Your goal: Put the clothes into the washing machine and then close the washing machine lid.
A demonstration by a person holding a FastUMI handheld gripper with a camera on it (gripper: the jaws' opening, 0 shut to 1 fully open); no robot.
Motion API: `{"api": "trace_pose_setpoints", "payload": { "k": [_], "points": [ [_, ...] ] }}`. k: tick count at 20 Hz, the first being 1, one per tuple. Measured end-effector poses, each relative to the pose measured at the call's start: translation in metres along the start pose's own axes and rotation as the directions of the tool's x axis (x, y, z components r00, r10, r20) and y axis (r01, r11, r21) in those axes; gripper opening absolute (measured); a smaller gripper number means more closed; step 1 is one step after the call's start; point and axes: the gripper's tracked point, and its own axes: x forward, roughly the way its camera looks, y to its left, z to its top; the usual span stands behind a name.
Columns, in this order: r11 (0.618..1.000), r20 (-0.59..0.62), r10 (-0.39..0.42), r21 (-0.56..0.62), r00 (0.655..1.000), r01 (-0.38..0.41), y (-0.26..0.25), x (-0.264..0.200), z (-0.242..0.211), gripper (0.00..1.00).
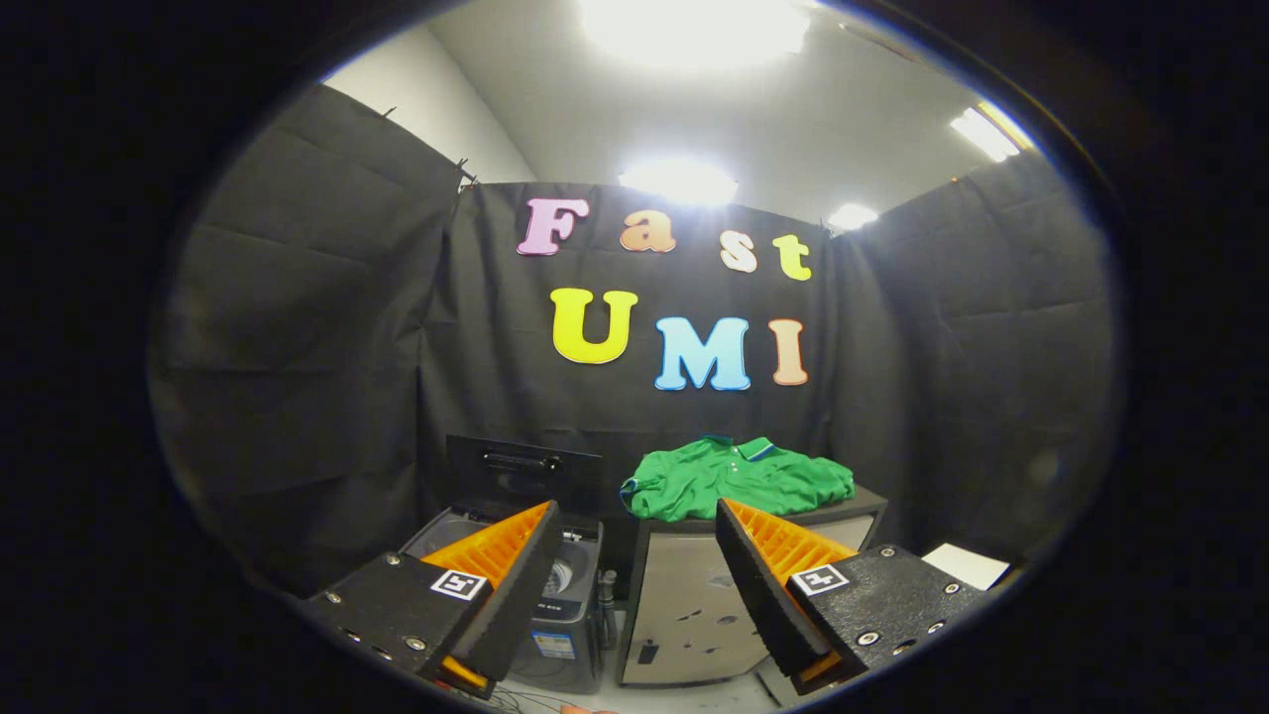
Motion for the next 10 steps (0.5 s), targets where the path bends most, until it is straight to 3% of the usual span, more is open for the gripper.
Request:
{"api": "trace_pose_setpoints", "payload": {
  "k": [7, 10],
  "points": [
    [0.999, -0.053, -0.042, -0.030, 0.998, 0.040, -0.029, 0.083, 0.045, 0.95],
    [0.998, -0.080, -0.066, 0.009, 0.995, 0.067, -0.052, 0.129, 0.056, 0.94]
  ]
}}
